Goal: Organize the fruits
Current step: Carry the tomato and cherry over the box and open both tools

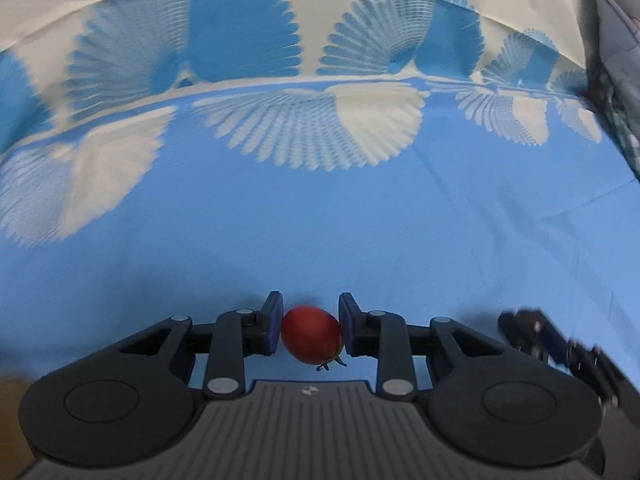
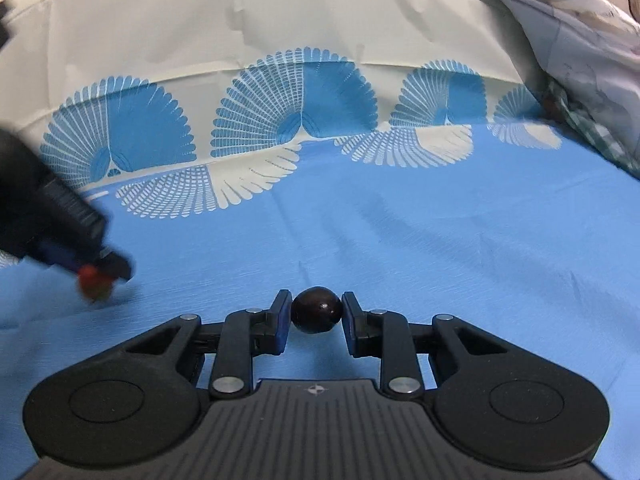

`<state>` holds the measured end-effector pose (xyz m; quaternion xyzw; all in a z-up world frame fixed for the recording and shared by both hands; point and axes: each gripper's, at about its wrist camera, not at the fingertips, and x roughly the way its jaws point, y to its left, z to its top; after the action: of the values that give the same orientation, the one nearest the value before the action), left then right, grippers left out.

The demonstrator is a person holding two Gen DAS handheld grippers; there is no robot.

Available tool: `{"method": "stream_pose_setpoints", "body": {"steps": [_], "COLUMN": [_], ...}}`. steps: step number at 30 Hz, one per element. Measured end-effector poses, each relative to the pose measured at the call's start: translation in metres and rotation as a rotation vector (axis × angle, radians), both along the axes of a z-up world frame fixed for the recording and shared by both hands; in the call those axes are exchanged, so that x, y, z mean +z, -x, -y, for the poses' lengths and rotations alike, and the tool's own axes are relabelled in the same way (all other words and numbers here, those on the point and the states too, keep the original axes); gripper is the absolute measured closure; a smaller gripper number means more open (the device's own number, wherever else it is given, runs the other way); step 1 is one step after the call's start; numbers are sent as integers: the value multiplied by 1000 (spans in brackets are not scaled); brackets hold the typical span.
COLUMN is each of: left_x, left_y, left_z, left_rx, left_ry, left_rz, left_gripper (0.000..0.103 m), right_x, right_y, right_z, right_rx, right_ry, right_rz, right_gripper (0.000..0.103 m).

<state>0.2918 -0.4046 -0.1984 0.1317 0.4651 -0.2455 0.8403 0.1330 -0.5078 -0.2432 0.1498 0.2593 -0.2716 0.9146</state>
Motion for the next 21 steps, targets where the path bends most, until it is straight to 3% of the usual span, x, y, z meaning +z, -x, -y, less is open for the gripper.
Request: {"method": "stream_pose_setpoints", "body": {"steps": [5,12,21], "left_x": [27,78,144], "left_y": [46,103,160], "left_z": [-47,-127,-247], "left_rx": [28,83,213], "left_ry": [-9,45,104], "left_rz": [-11,-26,26], "left_gripper": [69,69,69], "right_x": [10,51,116], "right_y": [19,70,118], "right_z": [-13,-63,-156], "right_rx": [-2,70,260], "right_ry": [-28,-34,-83], "right_rz": [-38,-48,-11], "right_gripper": [75,75,75]}}
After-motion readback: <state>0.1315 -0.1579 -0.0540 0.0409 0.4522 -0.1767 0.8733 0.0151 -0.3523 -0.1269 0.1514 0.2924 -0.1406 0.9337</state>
